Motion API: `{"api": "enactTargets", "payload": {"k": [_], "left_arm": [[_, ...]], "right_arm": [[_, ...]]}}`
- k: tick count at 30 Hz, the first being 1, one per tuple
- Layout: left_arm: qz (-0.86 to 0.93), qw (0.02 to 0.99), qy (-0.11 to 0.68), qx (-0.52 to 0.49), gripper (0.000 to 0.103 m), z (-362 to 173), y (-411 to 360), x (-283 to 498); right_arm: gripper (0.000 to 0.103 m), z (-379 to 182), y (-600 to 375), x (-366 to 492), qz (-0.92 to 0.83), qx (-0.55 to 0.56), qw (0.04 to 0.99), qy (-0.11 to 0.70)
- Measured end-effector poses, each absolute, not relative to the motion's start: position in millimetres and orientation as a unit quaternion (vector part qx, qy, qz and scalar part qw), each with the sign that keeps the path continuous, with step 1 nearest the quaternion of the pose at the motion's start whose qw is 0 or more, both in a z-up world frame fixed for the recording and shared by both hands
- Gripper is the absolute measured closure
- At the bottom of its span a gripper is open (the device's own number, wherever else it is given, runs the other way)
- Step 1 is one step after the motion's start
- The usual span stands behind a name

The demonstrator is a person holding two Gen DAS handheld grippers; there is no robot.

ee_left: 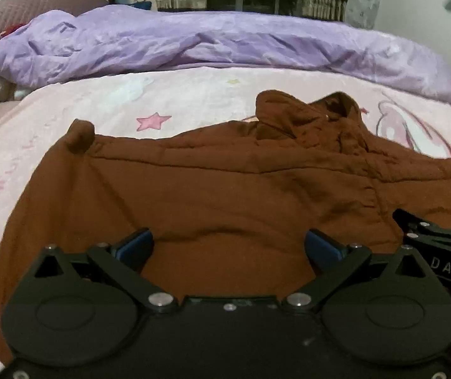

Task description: Fold large clothes

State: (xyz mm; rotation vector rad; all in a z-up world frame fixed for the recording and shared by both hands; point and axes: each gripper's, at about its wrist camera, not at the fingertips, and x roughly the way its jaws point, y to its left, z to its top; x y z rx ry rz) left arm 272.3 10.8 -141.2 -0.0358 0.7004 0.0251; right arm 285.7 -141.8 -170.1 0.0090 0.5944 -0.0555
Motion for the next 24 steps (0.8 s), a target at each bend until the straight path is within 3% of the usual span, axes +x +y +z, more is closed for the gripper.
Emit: {"api": "enactTargets", "payload": {"k": [7,18,24], "left_arm": [[-0.001,0.94,0.341,0.014,0.0,-138.2,10.3,271.6],[0.092,0.934,0.345,0.012,0.0,-142.2,120.3,271.7],[0.098,0.931,0.348,-0.05,0.0,-142.5,157.5,260.6]], "right_arm": [[0.0,-171.7,-143.6,288.5,-0.019,-0.016,0.951,0.309],[0.0,-174.9,-267.3,278.7,-0.113,0.059,0.939,0.32],[0.0,-171.3,-290.2,269.0,-0.112,0.111,0.931,0.33]]}}
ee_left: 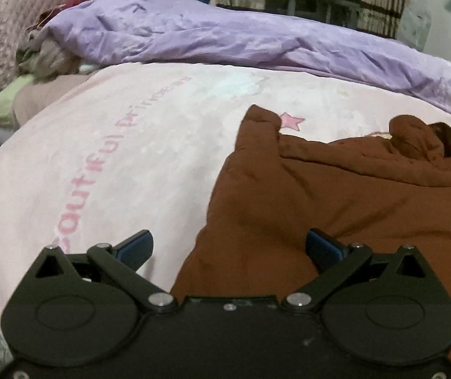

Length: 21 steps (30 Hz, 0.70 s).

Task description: Fold large clothes

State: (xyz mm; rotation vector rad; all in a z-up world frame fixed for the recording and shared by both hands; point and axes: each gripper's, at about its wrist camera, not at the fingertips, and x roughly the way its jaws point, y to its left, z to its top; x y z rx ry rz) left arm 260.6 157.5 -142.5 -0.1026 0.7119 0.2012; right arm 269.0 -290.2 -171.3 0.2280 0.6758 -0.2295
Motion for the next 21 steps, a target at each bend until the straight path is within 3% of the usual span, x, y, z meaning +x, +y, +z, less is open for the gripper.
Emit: {"api": "enactTargets", "payload": {"k": [7,13,21], "left_arm": [[0.061,0.939,0.335,-0.039,0.0,-123.5,106.2,231.6],[0.067,0.947,0.311,0.029,0.0,-115.1,51.9,216.3],[0.136,0.951,0.277,0.031,0.0,-100.7,57.9,205.7]], "right_arm": [[0.0,-130.2,-232.1,242.3,-0.059,0.067,0.954,0.287],[0.0,-136.6,-160.9,241.0,0.067,0.051,0.949,0.305],[0.0,-148.7,-117.5,243.0,0.091,-0.005,0.943,0.32]]}}
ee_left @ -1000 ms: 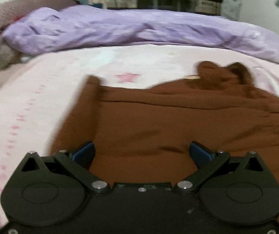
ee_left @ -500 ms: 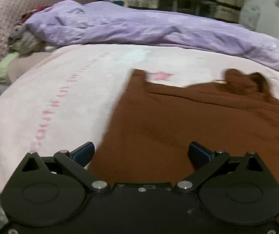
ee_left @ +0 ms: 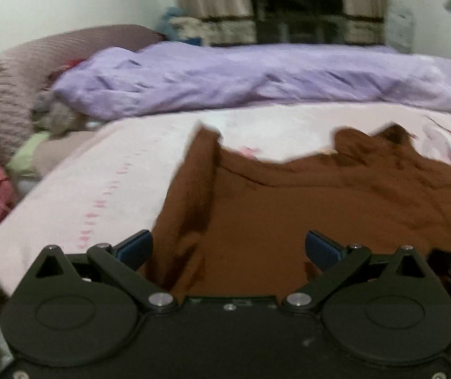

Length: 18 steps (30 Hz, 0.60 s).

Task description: Fold large clothes

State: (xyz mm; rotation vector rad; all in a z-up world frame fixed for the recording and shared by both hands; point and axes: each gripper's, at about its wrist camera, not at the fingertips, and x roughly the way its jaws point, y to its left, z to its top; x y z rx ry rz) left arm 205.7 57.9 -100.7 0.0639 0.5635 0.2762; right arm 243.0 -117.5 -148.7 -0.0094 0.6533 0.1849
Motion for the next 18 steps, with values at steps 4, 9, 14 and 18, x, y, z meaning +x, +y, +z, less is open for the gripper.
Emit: {"api": "enactTargets", "payload": {"k": [4,9,14,18], "left_arm": [[0.128,0.961,0.247,-0.005,0.0,-86.9,60.4,196.7],[0.045,0.956,0.289,0.002,0.0,-103.2,40.2,210.2],[0.039,0.94,0.338,0.005,0.0,-136.0,47.7,225.7],[0.062,0.942,0.329,-0.007,0.0,-134.2,73.1,218.1]], "right_arm": [[0.0,-147.7,-124.2,243.5,0.094,0.018,0.941,0.324],[0.0,-153.4,-119.5,243.2,0.092,0.016,0.94,0.327],[0.0,-158.9,-134.6,245.5,0.085,0.02,0.939,0.332],[0.0,-160.9,-160.4,245.3,0.078,0.041,0.939,0.331]]}}
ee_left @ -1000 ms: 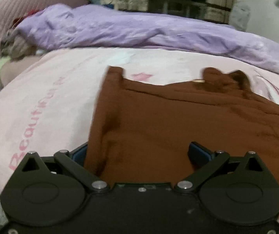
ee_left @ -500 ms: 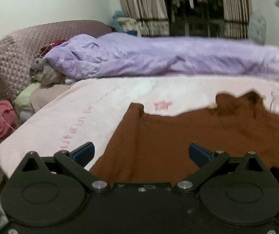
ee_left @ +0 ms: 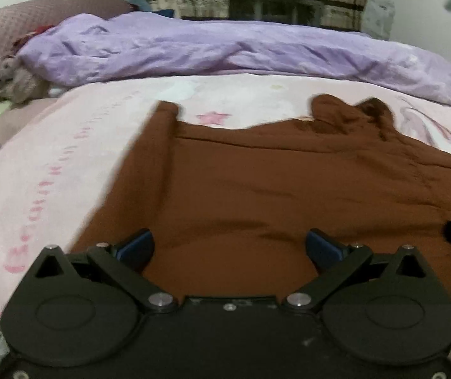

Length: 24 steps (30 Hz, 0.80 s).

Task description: Fold large clothes

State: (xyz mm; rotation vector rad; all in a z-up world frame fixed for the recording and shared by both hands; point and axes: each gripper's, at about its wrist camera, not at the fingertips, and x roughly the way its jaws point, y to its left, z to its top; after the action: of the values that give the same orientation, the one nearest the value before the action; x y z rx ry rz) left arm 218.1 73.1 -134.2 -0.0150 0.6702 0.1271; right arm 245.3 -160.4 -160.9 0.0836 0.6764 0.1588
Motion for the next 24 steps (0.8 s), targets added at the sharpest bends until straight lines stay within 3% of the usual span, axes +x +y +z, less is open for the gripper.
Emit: {"api": "enactTargets", "payload": {"k": [10,15,18,20,24], "left_arm": [[0.119,0.935,0.334,-0.019,0.0,-139.8,124.1,191.9],[0.114,0.942,0.314,-0.022,0.0,-139.8,133.7,173.4],[0.112,0.951,0.289,0.002,0.0,-144.1,130.4,169.5],[0.118,0.951,0.286,-0.007,0.0,-142.9,132.1,164.0],[0.127,0.954,0.271,0.001,0.0,-123.9,127.5,144.6]], "right_arm": [[0.0,-166.0,-230.1,230.9,-0.034,0.047,0.943,0.328],[0.0,-170.9,-286.4,215.7,-0.07,0.123,0.937,0.319],[0.003,-170.9,-299.0,210.1,-0.083,0.114,0.941,0.307],[0.02,-171.8,-306.7,201.5,-0.1,0.118,0.939,0.306],[0.019,-164.8,-323.7,172.5,-0.111,0.166,0.936,0.291]]}}
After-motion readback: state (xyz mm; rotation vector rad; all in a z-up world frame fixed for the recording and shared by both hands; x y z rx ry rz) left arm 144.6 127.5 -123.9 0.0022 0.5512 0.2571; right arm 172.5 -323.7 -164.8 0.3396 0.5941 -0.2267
